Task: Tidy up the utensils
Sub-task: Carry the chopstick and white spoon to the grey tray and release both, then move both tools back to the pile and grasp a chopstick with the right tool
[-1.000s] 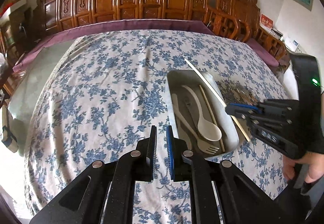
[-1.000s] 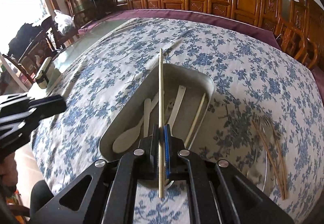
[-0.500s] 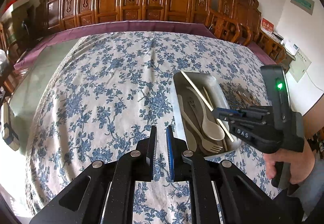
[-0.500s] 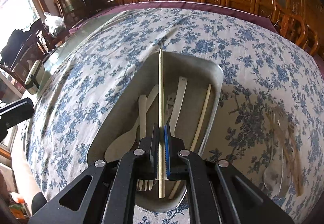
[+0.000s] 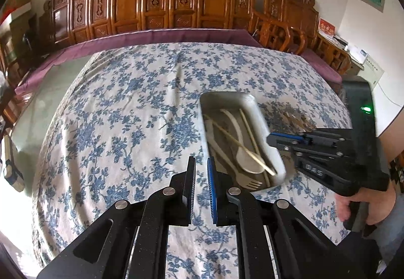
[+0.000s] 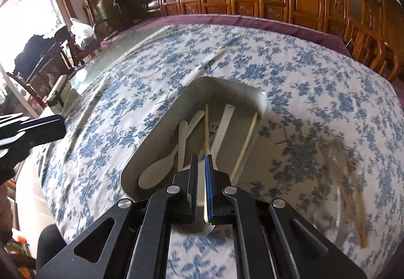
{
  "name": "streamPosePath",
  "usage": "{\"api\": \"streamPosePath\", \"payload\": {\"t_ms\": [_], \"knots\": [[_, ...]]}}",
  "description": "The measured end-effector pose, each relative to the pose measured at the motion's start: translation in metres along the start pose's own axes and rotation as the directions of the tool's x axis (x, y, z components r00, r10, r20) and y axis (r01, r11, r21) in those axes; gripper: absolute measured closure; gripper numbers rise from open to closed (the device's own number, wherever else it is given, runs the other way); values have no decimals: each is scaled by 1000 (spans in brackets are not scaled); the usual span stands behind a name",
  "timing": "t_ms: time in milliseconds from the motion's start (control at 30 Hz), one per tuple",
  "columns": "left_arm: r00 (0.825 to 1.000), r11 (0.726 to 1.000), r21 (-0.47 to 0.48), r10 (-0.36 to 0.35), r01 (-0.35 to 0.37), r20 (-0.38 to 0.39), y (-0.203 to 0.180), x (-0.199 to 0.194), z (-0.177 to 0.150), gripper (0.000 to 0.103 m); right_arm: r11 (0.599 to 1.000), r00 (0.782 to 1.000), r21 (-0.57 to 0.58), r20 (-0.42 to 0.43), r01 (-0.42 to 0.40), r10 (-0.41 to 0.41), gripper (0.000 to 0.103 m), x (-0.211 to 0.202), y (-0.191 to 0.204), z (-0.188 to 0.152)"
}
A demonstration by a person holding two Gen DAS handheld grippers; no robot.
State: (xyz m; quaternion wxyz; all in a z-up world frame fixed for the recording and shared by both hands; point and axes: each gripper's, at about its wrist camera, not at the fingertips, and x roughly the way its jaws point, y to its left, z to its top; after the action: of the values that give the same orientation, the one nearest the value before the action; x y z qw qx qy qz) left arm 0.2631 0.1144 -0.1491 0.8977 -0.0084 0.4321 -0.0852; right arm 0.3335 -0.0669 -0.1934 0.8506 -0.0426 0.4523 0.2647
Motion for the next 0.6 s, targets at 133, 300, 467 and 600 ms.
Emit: {"api": "streamPosePath", "payload": {"t_ms": [133, 300, 467, 600], "knots": [[1000, 1000, 15, -16, 16, 15, -18, -7, 3, 95, 1000, 999, -11, 31, 13, -12, 96, -35, -10, -16], [999, 999, 35, -38, 37, 36, -44, -14, 6, 86, 999, 997, -14, 64, 41, -40, 96, -78, -27, -39], [998, 997, 54, -55, 53, 40, -70, -19, 4, 80, 996, 993, -10, 76, 94, -93, 96, -112, -48, -63], [997, 997, 55, -63, 61, 47, -85, -27, 1, 67, 992, 988, 8, 87, 124, -124, 96, -134, -64, -77]]}}
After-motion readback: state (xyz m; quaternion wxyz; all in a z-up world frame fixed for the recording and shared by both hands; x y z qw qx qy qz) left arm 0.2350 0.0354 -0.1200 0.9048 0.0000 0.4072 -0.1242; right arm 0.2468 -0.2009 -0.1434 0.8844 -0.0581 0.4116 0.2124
